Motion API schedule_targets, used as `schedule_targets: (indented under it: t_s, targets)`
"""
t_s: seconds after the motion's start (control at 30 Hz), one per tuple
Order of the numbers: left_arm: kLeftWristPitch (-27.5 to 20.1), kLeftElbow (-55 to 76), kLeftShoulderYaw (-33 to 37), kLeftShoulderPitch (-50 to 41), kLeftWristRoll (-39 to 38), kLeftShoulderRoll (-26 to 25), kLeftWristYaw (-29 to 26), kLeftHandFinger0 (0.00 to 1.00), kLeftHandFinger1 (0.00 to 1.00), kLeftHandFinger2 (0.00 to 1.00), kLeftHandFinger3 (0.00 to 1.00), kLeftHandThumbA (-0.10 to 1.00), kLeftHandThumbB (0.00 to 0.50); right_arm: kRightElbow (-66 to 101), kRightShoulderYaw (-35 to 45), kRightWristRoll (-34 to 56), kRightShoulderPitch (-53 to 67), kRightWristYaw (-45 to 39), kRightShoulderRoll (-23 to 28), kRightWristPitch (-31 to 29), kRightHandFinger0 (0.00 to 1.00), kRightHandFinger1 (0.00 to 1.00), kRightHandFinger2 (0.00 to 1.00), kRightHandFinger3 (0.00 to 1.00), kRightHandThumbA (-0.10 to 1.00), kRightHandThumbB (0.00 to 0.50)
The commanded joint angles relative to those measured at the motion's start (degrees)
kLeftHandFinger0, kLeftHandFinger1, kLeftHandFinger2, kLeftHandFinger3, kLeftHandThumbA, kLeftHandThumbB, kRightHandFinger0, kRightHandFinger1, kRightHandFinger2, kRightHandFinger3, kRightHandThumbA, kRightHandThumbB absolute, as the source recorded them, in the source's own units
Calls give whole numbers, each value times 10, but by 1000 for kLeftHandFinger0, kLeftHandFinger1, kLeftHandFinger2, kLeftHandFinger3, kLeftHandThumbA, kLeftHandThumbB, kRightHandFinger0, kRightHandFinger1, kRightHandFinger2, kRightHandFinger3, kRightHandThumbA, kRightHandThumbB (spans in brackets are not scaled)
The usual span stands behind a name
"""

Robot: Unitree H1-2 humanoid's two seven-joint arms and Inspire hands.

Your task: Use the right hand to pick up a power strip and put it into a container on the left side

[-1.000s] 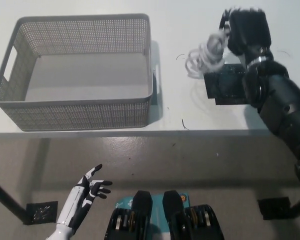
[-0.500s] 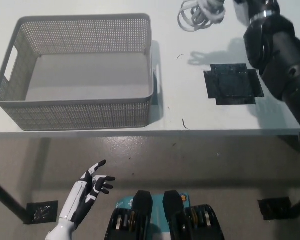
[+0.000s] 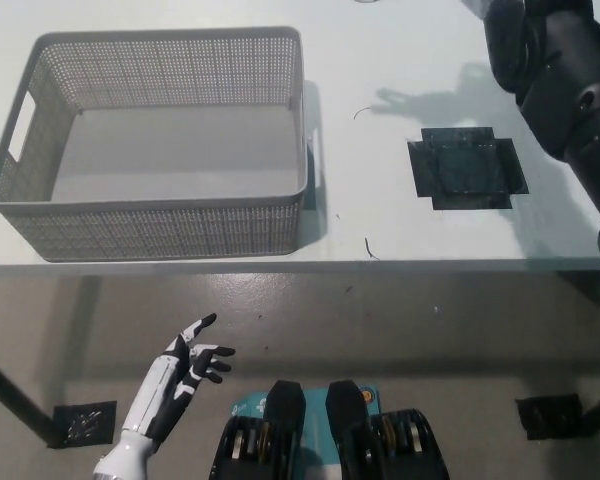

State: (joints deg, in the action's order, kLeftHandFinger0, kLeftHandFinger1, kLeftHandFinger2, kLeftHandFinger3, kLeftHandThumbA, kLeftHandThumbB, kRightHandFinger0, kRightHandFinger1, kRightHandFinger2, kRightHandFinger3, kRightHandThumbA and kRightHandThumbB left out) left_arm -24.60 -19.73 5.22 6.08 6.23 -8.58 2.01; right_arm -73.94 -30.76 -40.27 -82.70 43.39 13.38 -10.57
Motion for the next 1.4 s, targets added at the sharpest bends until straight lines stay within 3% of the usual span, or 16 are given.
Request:
schedule_targets:
  t_s: [0.0,0.07,0.1,0.17,0.27,0.37,0.47,0.6,0.7,0.73,0.77,0.97,1.07,1.17,1.23,1.37]
  targets:
    - [-23,16,8,32,9,-27,-4,545,580,647,922,930,88,54,19,-24,-306,154,-28,-60,0,0,281,153,-100,166]
    - [-23,18,8,29,9,-28,-3,546,580,647,923,929,88,52,21,-19,-310,145,-45,-54,0,0,319,162,-100,166]
    - [-23,18,9,29,11,-28,-4,549,581,647,923,929,90,46,17,-22,-315,146,-58,-42,0,0,327,275,-100,205]
    - [-23,14,9,29,11,-27,-6,551,582,647,923,929,91,40,20,-13,-321,137,-82,-42,0,0,252,244,-100,221]
    - [-23,14,10,25,11,-28,-7,562,585,645,924,918,76,38,19,-11,-327,119,-113,-28,0,0,215,380,-100,248]
    - [-23,14,12,25,13,-28,-5,565,587,648,927,908,77,37,17,-12,-331,124,-127,-41,0,0,192,226,-100,219]
    - [-23,15,13,24,15,-31,-6,590,594,654,931,913,84,27,13,-14,-344,128,-154,-37,0,0,371,49,-100,154]
    - [-23,13,13,25,16,-31,-4,589,593,658,934,911,87,18,13,-14,-364,135,-190,-21,0,0,432,211,-100,176]
    - [-23,12,13,26,19,-32,-4,595,594,659,935,910,92,10,11,-13,-374,135,-209,-30,0,0,410,176,-100,205]
    - [-23,13,14,25,21,-33,-4,598,594,658,935,909,90,5,10,-14,-379,137,-219,-25,0,0,406,163,-100,171]
    - [-23,12,14,25,20,-33,-4,602,595,657,932,903,82,3,6,-18,-382,138,-225,-16,0,0,427,226,-100,192]
    - [-23,11,19,26,25,-36,-3,589,596,662,936,888,78,-12,11,-10,-393,151,-271,-26,0,0,289,366,-100,227]
    - [-23,10,22,26,27,-38,-4,587,586,650,931,882,77,-14,3,-19,-395,154,-278,-20,0,0,327,440,-100,239]
    - [-23,10,22,26,28,-39,-3,588,586,648,931,880,76,-13,9,-12,-397,154,-287,-34,0,0,272,275,-100,206]
    - [-23,8,23,28,26,-40,0,589,584,648,932,875,72,-6,8,-15,-399,147,-291,-26,0,0,292,458,-100,258]
    - [-23,5,25,26,27,-41,2,579,579,652,934,871,71,-4,10,-12,-401,137,-301,-31,0,0,296,526,-100,221]
